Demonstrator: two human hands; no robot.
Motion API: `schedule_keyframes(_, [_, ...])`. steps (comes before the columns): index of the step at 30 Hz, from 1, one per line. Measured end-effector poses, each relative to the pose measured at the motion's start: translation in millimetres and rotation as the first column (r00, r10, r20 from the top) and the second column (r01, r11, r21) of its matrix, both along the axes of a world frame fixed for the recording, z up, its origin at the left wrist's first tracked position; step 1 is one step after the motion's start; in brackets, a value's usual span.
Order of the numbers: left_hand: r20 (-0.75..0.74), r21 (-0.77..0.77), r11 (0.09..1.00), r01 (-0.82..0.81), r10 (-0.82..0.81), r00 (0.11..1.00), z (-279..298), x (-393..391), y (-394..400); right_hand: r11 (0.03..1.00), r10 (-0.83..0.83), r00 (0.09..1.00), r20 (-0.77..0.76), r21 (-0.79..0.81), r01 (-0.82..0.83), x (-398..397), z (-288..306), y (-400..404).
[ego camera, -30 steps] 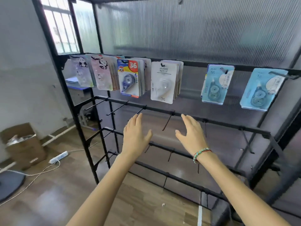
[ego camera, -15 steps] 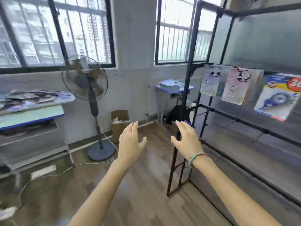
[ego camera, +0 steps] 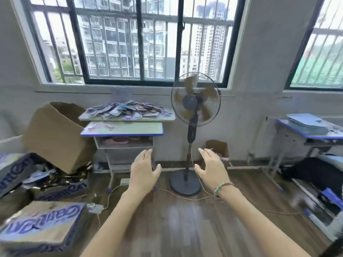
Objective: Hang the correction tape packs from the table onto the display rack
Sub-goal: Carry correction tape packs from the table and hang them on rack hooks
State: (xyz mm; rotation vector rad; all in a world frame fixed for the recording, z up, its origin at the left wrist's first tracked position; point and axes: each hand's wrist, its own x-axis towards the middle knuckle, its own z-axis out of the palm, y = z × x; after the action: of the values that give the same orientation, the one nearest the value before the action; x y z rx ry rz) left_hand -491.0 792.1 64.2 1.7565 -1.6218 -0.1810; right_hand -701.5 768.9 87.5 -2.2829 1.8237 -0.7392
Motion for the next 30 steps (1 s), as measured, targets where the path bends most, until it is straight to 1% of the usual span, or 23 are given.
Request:
schedule_keyframes(6, [-0.013,0.016,0.995,-0.103,0.103,0.995,13.2,54.8,-105.9,0.993,0.112,0.993,-0.042,0.046,-0.11,56.6,6.7,-137.6])
schedule_keyframes(14, [-0.028,0.062,0.972,-0.226,0.228,0.973,8.6,123.7,-207.7,0.978,0.2,0.978,-0.054,0.077,-0.195,126.5,7.8,-266.8])
schedule_keyframes(20, [-0.011,0.096,0.968,-0.232,0.234,0.972,-2.6,174.0,-300.1,0.973,0.213,0.974,-0.078,0.109,-0.204,178.6,-1.4,-365.6])
schedule_keyframes(25, [-0.025,0.101,0.971,-0.215,0.218,0.976,-4.5,236.7,-387.6,0.975,0.202,0.978,-0.047,0.107,-0.196,241.9,2.4,-456.8])
schedule_keyframes(30, [-0.017,0.129,0.967,-0.221,0.225,0.974,6.1,303.2,-473.4,0.974,0.204,0.978,-0.049,0.112,-0.197,305.2,5.7,-540.2])
